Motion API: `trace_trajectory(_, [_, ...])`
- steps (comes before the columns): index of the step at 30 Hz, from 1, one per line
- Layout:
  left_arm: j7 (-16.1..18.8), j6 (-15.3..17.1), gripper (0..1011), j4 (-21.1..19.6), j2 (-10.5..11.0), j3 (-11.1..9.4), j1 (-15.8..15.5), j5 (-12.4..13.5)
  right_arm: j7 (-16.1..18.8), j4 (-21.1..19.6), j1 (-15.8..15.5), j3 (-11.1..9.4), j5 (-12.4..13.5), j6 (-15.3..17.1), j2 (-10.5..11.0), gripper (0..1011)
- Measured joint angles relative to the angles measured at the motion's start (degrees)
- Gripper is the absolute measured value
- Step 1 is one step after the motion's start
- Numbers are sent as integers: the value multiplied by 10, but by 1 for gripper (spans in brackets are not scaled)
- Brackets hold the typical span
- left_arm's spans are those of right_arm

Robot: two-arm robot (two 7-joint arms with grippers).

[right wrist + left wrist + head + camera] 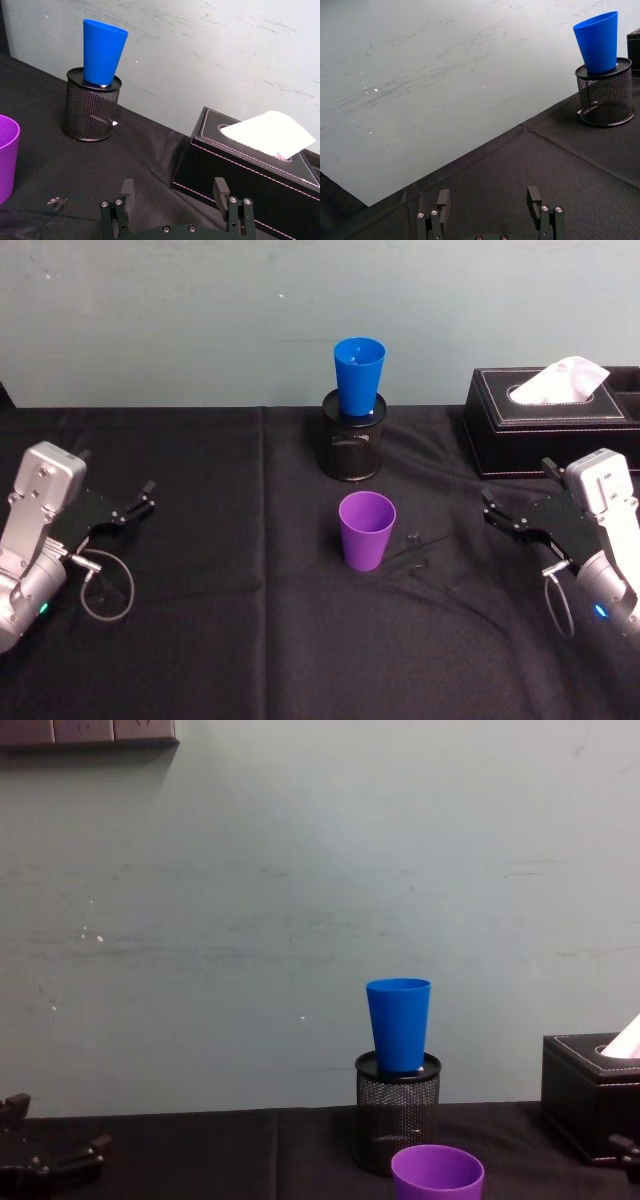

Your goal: Pick up one cup with a gripper and tap it against the other cup.

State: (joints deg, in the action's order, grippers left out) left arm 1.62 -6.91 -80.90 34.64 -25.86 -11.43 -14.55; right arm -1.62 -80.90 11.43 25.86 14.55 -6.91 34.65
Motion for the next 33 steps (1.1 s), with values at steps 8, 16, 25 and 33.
trace_trajectory(8, [0, 0, 1000, 0, 0, 0, 0, 0, 0, 0, 0, 0, 0, 0, 0, 1003])
trace_trajectory(16, [0, 0, 1000, 0, 0, 0, 0, 0, 2, -2, -1, -4, 0, -5, -1, 1003])
trace_trajectory(25, [0, 0, 1000, 0, 0, 0, 0, 0, 18, -41, -22, -27, 9, -25, -1, 1003])
trace_trajectory(33, [0, 0, 1000, 0, 0, 0, 0, 0, 72, -78, -62, -49, 56, -38, 13, 1003])
